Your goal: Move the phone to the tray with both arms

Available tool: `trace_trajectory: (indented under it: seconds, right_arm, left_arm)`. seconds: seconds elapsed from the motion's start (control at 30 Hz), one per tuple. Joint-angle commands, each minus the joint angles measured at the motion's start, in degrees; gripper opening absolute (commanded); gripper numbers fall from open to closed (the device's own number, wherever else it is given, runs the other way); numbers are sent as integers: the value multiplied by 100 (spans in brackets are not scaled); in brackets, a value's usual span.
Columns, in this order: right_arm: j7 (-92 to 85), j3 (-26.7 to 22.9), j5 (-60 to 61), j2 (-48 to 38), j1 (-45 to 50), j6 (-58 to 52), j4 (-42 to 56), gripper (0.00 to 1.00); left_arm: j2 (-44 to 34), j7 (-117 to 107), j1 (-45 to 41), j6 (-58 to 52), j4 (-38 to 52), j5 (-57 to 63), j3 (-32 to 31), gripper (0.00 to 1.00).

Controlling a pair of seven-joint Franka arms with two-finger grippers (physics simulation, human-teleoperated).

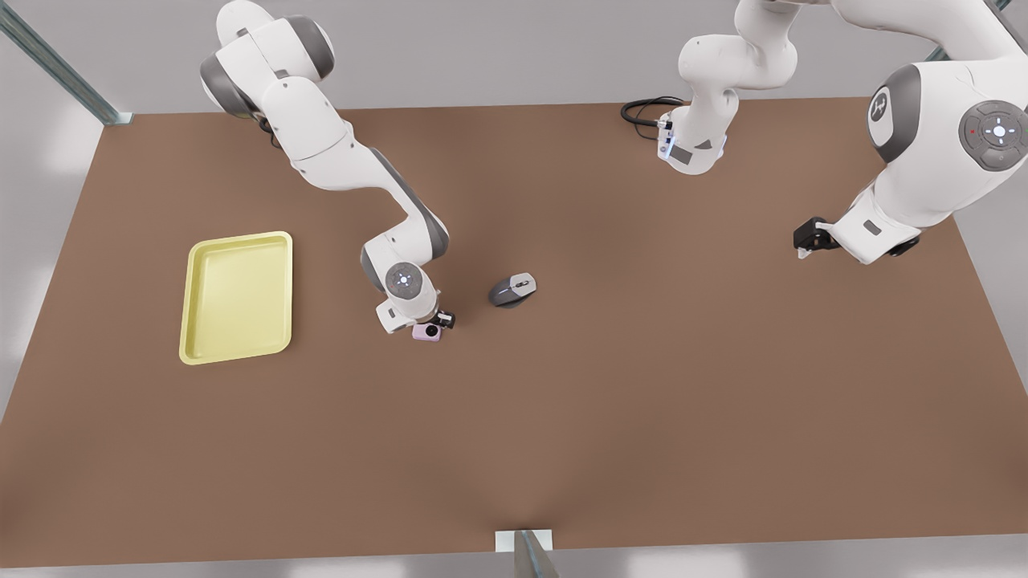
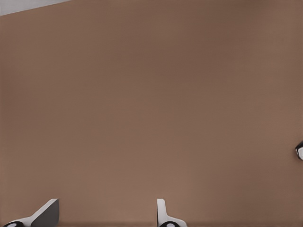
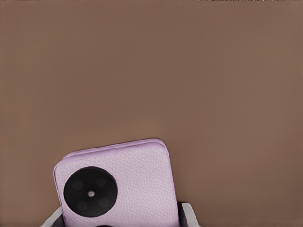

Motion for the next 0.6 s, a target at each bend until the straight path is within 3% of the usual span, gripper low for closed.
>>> trace_trajectory:
  seconds: [0.0,0.4,0.57]
  right_arm:
    - [40,1,-17,-11,0,-10,5,82]
    - [-179,1,-17,-310,-105,-107,-144,81]
    - [-1269,1,-17,-890,-860,-107,-768,81]
  left_arm:
    - [-7,33,0,-15,3,3,1,100]
    - [-51,33,0,-59,20,3,1,100]
    - [-51,15,-9,-59,20,-6,1,100]
